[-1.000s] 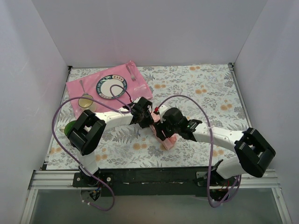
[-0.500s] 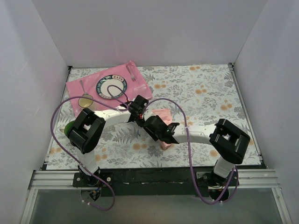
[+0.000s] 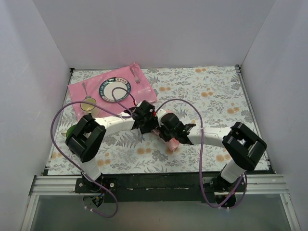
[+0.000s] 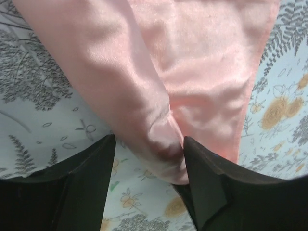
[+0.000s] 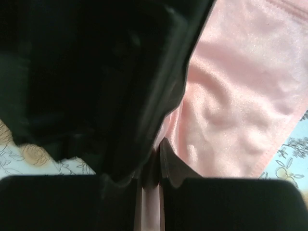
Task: Fold the napkin, place the utensils inside, and roll it up
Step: Roll the napkin with the utensil
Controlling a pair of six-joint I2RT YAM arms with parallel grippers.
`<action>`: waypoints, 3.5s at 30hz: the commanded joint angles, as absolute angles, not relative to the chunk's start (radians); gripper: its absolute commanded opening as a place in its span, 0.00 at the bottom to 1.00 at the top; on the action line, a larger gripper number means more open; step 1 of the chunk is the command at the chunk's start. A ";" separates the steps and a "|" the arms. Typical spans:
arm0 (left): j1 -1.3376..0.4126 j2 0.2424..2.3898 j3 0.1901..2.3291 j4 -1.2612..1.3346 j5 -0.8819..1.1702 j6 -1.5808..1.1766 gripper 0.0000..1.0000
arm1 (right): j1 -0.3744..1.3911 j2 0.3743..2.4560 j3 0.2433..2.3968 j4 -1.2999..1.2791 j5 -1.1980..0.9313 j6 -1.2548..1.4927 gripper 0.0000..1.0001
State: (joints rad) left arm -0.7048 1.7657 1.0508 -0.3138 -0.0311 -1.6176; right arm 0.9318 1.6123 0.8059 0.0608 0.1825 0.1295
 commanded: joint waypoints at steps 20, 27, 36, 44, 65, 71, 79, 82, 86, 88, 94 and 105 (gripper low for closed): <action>-0.791 1.515 0.919 -0.242 -0.276 -1.469 0.68 | 0.512 1.782 0.695 0.330 -0.831 0.534 0.06; -0.848 1.684 1.086 -0.500 -0.471 -1.706 0.65 | 0.471 1.824 0.638 0.500 -0.908 0.676 0.03; -0.848 1.801 1.193 -0.580 -0.483 -1.805 0.60 | 0.462 1.810 0.640 0.463 -0.879 0.649 0.03; -0.847 1.876 1.212 -0.615 -0.472 -1.905 0.55 | 0.460 1.781 0.640 0.411 -0.845 0.609 0.03; -0.824 1.947 1.278 -0.646 -0.385 -1.864 0.12 | 0.584 1.498 0.758 -0.061 -0.321 0.155 0.55; -0.824 1.936 1.282 -0.658 -0.359 -1.856 0.12 | 0.875 1.362 0.684 0.044 0.181 0.062 0.67; -0.822 1.930 1.286 -0.661 -0.308 -1.845 0.12 | 1.080 1.359 0.632 0.228 0.470 -0.008 0.73; -0.821 1.922 1.281 -0.661 -0.307 -1.836 0.12 | 1.098 1.338 0.588 0.299 0.446 -0.021 0.74; -0.819 1.921 1.272 -0.652 -0.275 -1.836 0.12 | 1.129 1.361 0.604 0.314 0.423 -0.066 0.73; -0.818 1.921 1.270 -0.647 -0.264 -1.833 0.11 | 1.147 1.347 0.591 0.342 0.436 -0.068 0.72; -0.815 1.895 1.250 -0.637 -0.244 -1.835 0.11 | 1.189 1.253 0.456 0.462 0.448 -0.020 0.70; -0.808 1.876 1.229 -0.634 -0.204 -1.850 0.11 | 1.189 1.494 0.563 0.476 0.514 -0.097 0.71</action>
